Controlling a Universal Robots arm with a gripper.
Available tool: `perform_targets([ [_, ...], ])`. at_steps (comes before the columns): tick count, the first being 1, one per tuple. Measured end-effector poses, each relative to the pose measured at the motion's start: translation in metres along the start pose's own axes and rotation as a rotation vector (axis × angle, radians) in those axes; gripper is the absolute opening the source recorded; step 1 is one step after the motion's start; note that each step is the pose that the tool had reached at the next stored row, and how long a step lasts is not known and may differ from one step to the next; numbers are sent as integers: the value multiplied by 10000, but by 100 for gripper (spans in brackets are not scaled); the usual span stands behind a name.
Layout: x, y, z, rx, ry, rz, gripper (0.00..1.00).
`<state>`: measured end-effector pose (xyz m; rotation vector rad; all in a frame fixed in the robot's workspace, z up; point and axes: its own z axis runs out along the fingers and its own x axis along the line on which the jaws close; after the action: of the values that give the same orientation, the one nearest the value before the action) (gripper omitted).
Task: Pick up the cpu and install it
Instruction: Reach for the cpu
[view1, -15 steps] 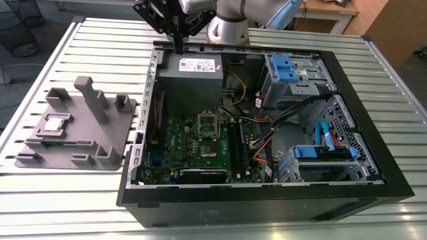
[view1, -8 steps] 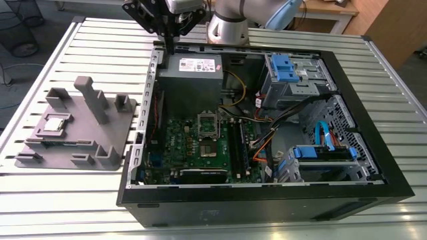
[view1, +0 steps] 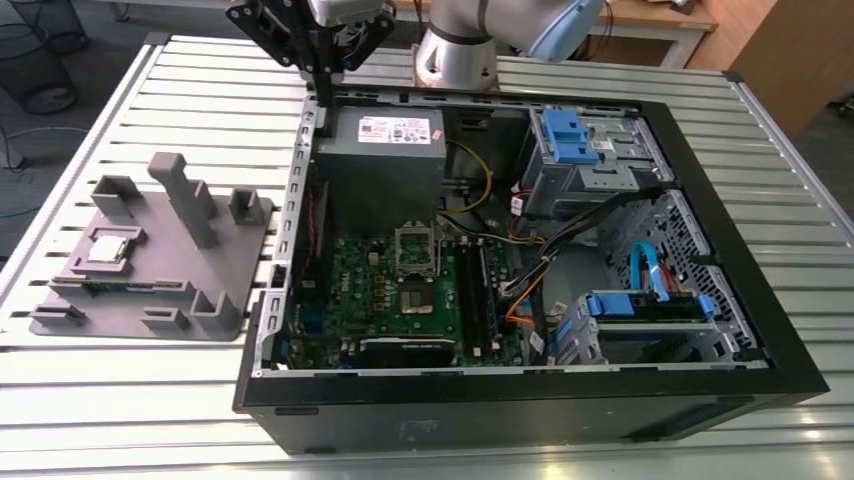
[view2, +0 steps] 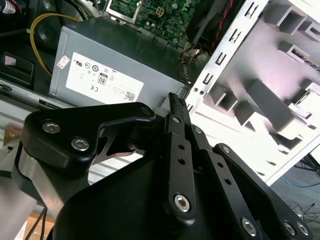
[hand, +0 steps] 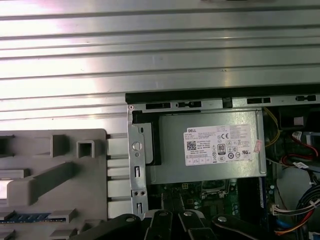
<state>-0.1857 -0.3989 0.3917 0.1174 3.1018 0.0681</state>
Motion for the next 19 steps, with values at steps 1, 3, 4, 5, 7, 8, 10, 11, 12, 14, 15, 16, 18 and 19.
perform_targets([
  [1, 11, -1, 0, 0, -2, -1, 11],
  [3, 23, -2, 0, -1, -3, -1, 11],
  [4, 23, -2, 0, -1, -2, -1, 11],
  [5, 35, -3, -1, 0, -2, -1, 11],
  [7, 47, -4, -2, 0, -2, -1, 11],
  [8, 47, -4, -1, 0, -2, -1, 11],
  [10, 55, -4, -2, 0, -1, 1, 11],
  [11, 61, -5, -2, 0, -2, 0, 11],
  [12, 67, -5, -3, 0, -3, -1, 11],
  [14, 82, -6, -3, 0, -4, -1, 11],
  [15, 90, -7, -3, 0, -4, -1, 11],
  [16, 97, -7, -4, 0, -4, -1, 11],
  [18, 110, -8, -3, -1, -5, -2, 11],
  [19, 113, -8, -4, -1, -5, -1, 11],
])
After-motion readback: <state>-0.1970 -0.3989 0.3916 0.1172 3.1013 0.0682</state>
